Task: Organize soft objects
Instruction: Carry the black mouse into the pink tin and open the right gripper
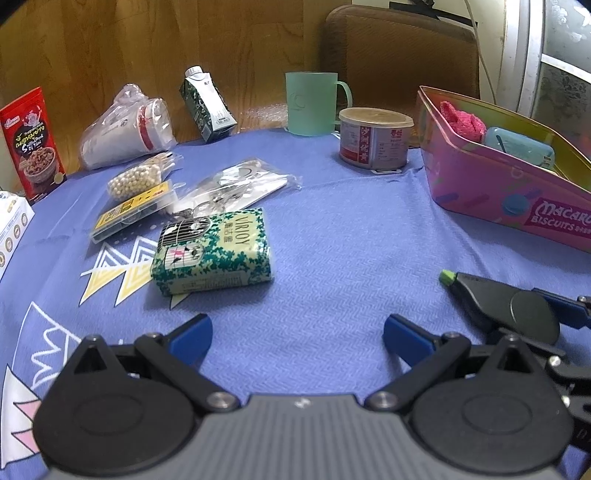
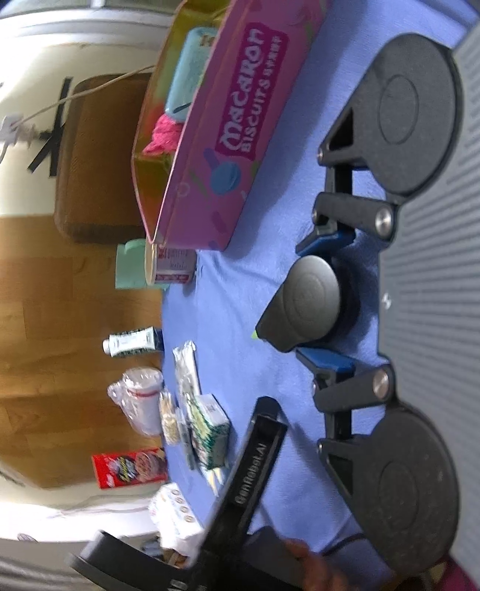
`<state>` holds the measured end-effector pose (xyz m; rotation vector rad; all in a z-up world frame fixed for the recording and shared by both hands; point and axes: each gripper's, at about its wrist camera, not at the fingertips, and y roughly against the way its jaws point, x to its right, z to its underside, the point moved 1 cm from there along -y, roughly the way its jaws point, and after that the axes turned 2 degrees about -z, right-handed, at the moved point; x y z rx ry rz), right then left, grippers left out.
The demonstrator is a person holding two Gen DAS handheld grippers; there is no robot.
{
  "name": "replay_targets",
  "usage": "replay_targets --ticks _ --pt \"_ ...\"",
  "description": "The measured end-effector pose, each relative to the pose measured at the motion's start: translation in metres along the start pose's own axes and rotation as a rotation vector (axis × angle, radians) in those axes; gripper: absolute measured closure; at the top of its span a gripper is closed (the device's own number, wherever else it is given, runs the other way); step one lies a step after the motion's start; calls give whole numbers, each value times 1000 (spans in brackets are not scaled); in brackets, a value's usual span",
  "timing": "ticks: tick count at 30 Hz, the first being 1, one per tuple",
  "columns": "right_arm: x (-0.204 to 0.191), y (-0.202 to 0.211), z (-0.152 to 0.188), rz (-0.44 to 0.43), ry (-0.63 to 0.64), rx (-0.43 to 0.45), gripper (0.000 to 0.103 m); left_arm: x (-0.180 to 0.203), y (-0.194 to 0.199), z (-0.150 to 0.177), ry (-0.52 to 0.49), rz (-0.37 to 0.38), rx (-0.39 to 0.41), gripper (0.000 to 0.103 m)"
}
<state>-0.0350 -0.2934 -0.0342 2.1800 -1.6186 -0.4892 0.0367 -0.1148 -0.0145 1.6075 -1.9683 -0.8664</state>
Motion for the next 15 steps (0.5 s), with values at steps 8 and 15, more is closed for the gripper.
replay_targets --ticks 8,15 --pt "1 1 -1 -34 -104 10 48 -4 11 -9 135 262 -55 7" --pt "11 5 -5 -122 -217 16 48 16 -3 -26 214 560 -162 57"
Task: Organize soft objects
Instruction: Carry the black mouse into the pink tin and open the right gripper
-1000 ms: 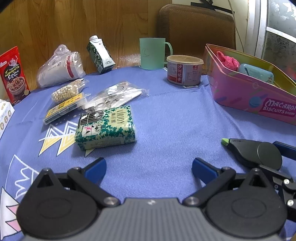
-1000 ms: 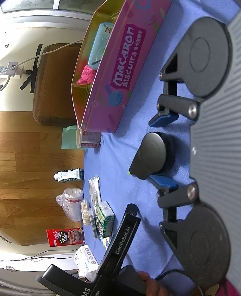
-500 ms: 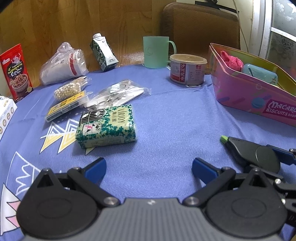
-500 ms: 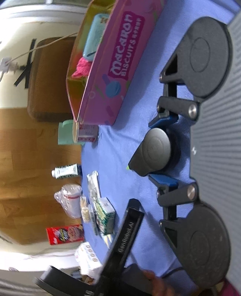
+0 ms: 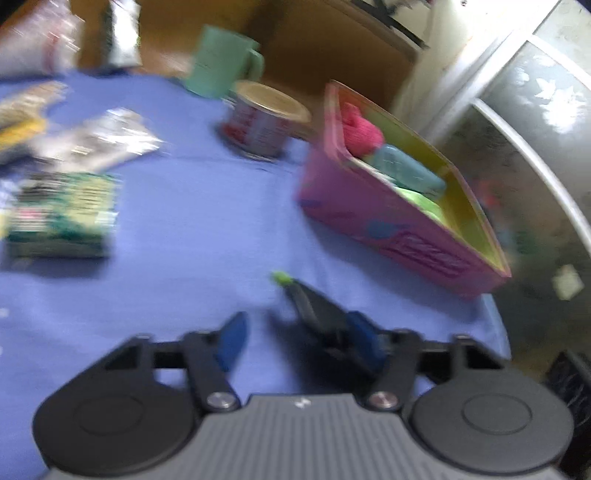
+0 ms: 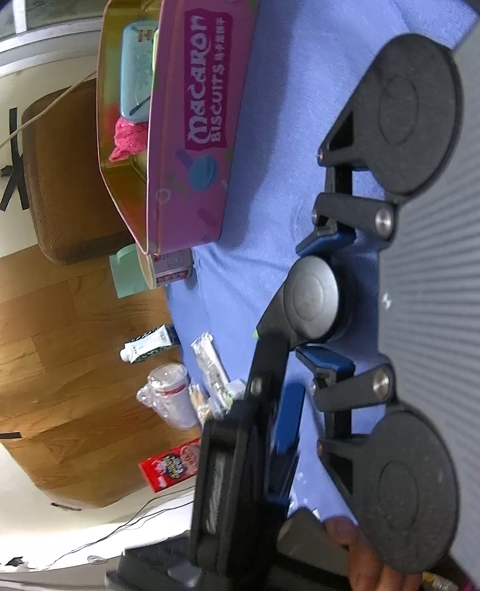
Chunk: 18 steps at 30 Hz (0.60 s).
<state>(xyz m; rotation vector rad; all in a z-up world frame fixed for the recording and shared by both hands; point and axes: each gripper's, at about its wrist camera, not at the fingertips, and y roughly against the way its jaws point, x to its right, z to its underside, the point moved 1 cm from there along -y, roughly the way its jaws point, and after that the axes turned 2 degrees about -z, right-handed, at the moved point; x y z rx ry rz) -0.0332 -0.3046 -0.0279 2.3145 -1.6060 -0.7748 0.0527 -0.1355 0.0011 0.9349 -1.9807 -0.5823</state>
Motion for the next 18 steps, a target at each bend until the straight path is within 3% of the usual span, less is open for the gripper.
replay_targets --ticks 1,9,11,15,18 --pt "-1 1 -1 0 8 3 48 4 -4 -3 10 49 -19 63" --pt "8 29 -38 117 96 183 49 73 -10 -49 -162 130 91 63" --pt "15 30 -53 178 131 224 49 89 -21 -65 -215 131 130 60" --pt "40 13 -78 240 147 234 49 96 -54 -90 -214 115 145 58" --pt "57 -8 -87 287 159 212 48 96 -72 -100 -225 35 166 52"
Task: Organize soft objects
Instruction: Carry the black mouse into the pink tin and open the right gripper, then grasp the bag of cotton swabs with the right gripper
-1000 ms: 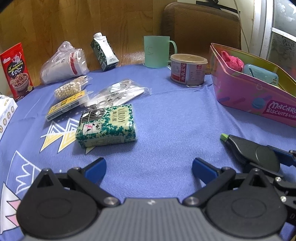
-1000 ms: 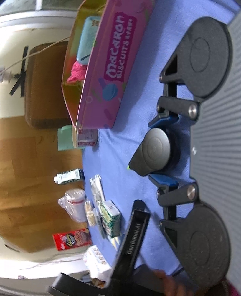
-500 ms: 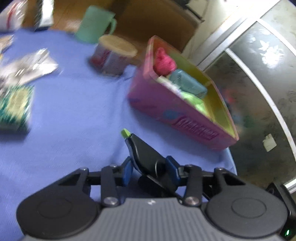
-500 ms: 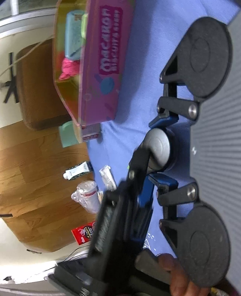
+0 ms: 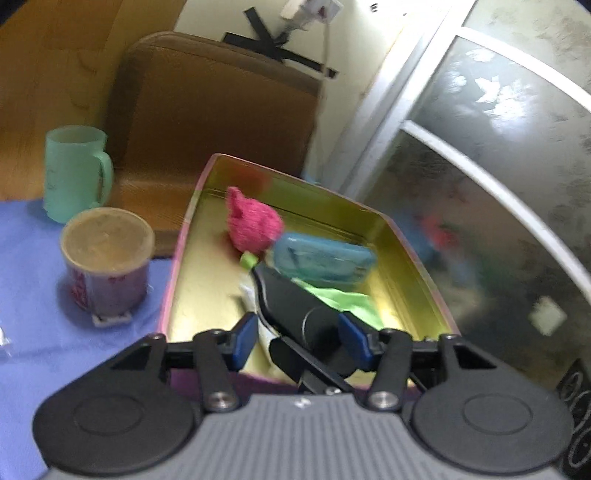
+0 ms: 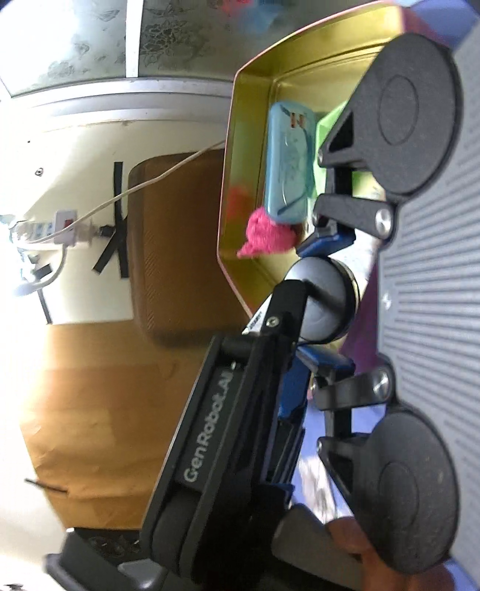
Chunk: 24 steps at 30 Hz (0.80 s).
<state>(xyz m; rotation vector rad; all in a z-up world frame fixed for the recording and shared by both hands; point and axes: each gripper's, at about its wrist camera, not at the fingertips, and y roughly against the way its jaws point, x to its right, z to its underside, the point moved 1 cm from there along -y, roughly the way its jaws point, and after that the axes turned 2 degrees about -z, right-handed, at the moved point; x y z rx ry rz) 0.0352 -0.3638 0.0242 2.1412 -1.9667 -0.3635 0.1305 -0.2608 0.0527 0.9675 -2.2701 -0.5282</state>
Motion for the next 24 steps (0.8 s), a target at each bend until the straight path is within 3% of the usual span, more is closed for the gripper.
replay_targets --ticks 2,5,10,13,17,24 --pt "3 -10 2 14 0 -14 48 0 1 3 -28 -36 13 52" --pt "4 -8 5 14 -24 -11 48 -6 18 9 -39 -24 34 50" --pt "-15 14 5 -3 -20 48 48 -34 78 31 -19 22 121 47" --pt "-34 22 8 -60 0 69 48 -63 120 58 -10 -1 168 47" --pt "-76 15 13 -201 68 12 49 -112 167 87 33 -100 221 47" --pt "-152 -38 4 -422 115 -146 49 -219 226 113 249 -404 295 46"
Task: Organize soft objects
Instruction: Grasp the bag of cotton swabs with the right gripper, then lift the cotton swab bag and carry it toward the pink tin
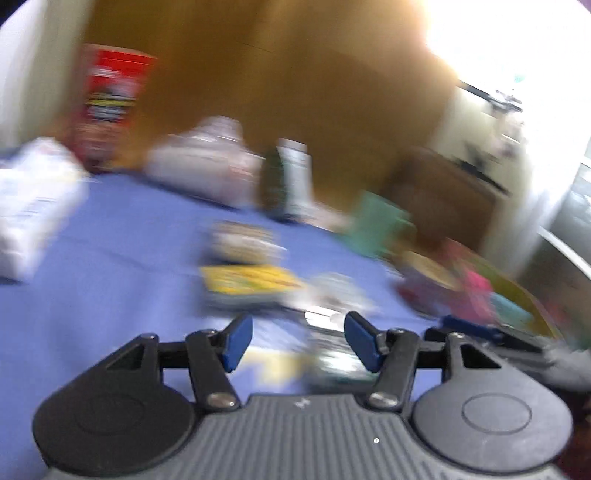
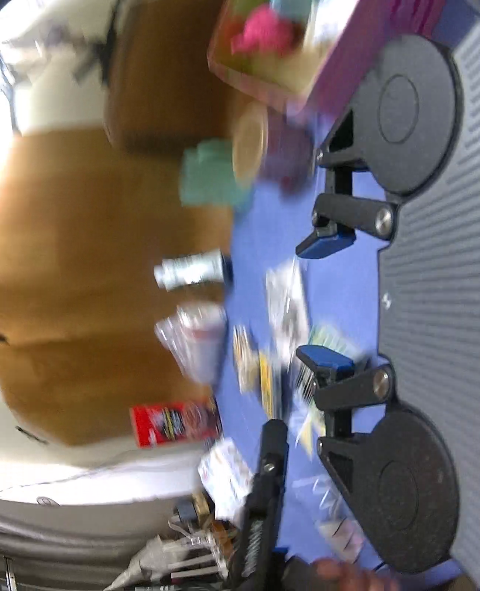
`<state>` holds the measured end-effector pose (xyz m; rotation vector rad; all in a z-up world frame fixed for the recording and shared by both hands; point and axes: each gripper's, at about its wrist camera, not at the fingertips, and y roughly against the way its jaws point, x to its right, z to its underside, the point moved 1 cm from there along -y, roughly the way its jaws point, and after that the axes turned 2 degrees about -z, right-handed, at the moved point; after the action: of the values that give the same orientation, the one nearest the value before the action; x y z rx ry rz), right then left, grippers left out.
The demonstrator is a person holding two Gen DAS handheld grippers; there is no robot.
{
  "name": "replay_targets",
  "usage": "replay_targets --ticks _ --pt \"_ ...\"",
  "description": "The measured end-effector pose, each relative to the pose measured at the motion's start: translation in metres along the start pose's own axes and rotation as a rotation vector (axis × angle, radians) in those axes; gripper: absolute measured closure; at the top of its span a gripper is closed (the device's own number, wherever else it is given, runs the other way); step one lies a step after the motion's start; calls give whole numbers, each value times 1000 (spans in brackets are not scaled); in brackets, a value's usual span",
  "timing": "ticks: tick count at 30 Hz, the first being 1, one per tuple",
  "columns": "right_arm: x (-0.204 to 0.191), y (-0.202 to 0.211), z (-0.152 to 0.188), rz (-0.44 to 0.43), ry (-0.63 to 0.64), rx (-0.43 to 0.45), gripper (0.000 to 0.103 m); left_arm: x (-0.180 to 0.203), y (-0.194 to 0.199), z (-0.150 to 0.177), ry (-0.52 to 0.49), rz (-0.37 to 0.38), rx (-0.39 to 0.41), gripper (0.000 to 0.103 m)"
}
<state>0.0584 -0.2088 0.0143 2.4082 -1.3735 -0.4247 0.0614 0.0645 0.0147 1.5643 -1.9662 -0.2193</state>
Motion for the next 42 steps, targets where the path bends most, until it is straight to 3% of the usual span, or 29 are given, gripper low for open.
replay_targets --ticks 2,7,11,15,17,20,23,26,30,34,38,42 --pt "-6 -33 -21 -64 -80 -56 49 -22 0 -2 11 -78 38 46" --pt "-9 -122 -59 -117 -288 -175 48 -58 -8 5 81 -159 64 47" --pt "-16 -187 -65 -118 -392 -310 48 -75 -10 5 172 -123 67 47" --pt "-36 -224 -65 -76 -323 -366 56 -82 -10 8 197 -96 67 47" --pt "-48 -220 -71 -76 -261 -350 62 -86 -11 10 214 -89 65 47" --pt "-60 -201 -78 -71 -175 -280 62 -85 -7 15 219 -95 65 47" --pt "-73 -149 -80 -91 -59 -157 62 -83 -7 16 208 -112 64 47" --pt "-80 -96 -65 -171 -8 -102 62 -81 -10 15 191 -128 59 47" --pt "-92 -45 -27 -260 47 -127 62 -72 -14 13 143 -176 45 47" --pt "-102 -18 13 -242 74 -170 62 -55 -16 13 61 -285 16 45" --pt "-91 -25 33 -203 -6 -224 62 -39 -22 13 -34 -371 -26 36" --pt "-83 -22 32 -217 -86 -206 62 -32 -27 10 -69 -410 -67 30"
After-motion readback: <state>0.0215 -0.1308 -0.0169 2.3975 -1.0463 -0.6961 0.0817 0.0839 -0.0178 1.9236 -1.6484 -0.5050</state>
